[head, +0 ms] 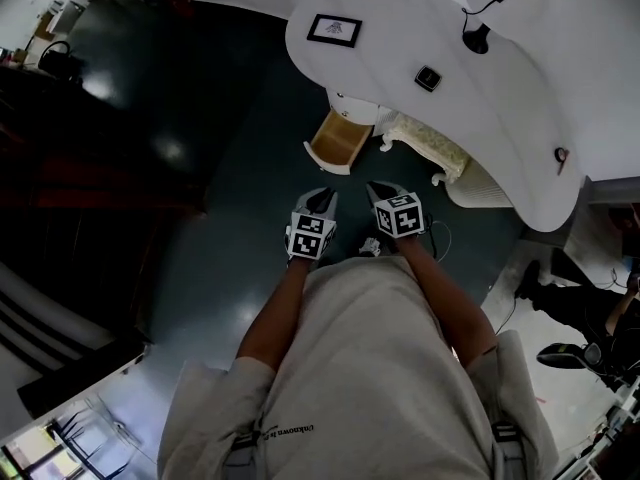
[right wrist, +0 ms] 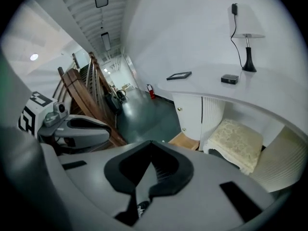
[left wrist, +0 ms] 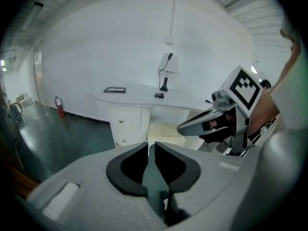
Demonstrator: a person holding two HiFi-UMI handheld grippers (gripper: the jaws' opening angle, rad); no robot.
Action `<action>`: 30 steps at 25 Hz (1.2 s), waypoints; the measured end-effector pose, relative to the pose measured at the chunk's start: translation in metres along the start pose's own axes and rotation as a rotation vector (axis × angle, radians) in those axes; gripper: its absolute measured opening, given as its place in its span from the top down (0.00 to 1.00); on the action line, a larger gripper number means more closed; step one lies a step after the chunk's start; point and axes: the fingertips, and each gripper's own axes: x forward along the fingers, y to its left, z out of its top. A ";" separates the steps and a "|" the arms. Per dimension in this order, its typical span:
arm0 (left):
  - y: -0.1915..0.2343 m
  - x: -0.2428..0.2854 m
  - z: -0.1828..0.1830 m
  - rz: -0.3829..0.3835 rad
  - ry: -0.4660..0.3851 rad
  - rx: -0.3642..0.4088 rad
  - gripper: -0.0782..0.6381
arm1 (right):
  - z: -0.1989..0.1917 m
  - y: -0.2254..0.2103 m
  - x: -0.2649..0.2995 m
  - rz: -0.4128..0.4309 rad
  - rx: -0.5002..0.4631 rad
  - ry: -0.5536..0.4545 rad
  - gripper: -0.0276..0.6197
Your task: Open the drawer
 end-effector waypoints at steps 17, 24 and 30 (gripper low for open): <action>-0.007 0.018 0.034 0.021 -0.028 -0.098 0.82 | 0.009 -0.022 -0.013 -0.011 -0.069 -0.037 0.93; -0.006 0.027 0.024 0.017 -0.002 -0.073 0.88 | 0.014 -0.023 -0.010 -0.004 -0.115 -0.034 0.93; -0.002 0.031 0.017 0.011 0.012 -0.150 0.88 | 0.011 -0.023 -0.012 0.018 -0.120 -0.031 0.93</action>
